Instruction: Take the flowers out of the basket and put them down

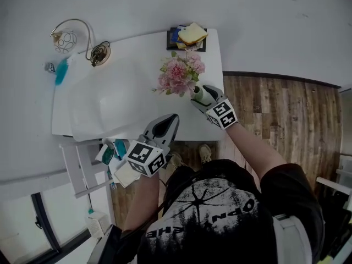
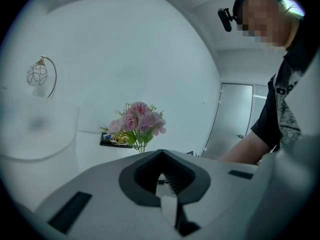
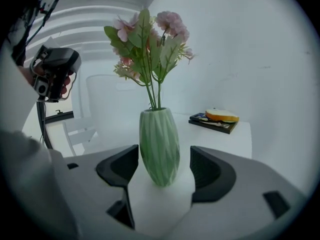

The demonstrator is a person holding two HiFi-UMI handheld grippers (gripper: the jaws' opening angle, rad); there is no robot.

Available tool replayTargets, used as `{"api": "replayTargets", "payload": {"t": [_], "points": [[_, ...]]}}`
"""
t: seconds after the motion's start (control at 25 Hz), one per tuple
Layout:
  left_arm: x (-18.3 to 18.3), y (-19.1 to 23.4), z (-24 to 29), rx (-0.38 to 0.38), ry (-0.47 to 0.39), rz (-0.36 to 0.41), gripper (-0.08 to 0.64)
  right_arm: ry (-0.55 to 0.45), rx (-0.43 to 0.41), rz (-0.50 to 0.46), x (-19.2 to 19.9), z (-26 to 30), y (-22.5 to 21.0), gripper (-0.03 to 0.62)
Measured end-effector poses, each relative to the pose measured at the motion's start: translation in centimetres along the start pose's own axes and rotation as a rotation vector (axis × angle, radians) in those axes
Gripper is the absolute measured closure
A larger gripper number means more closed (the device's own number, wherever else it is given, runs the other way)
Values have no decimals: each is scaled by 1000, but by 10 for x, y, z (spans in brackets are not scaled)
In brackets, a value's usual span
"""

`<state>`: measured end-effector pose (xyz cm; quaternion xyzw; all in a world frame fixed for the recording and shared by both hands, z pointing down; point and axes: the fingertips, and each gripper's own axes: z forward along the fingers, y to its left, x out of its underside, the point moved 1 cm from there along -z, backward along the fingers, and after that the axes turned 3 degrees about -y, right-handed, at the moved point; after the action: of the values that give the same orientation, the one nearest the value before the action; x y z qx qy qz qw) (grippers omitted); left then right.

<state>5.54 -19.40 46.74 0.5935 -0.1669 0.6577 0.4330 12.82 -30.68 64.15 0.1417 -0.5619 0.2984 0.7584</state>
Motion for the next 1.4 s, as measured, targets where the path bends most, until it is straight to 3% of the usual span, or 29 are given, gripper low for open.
{"api": "replayTargets", "payload": {"t": [0.28,0.48,0.68,0.8,1.0,1.4], "points": [[-9,0,9,-6,-31,5,548,-42,-22,20,-23,-43,-1,285],[-16,0,14,-17,-53,14,548,-93,-102,11,-62,-71,16,291],[-20,-1,16,-16,-69,23,548,-121,-182,86,-96,-90,32,503],[-22,-2,16,-12,-71,34,548,-156,-223,84,-117,-99,42,566],[-26,-2,16,-11,-74,48,548,-152,-242,-3,-136,-107,57,574],[-22,-2,15,-6,-70,58,548,-146,-221,-74,-141,-109,66,574]]}}
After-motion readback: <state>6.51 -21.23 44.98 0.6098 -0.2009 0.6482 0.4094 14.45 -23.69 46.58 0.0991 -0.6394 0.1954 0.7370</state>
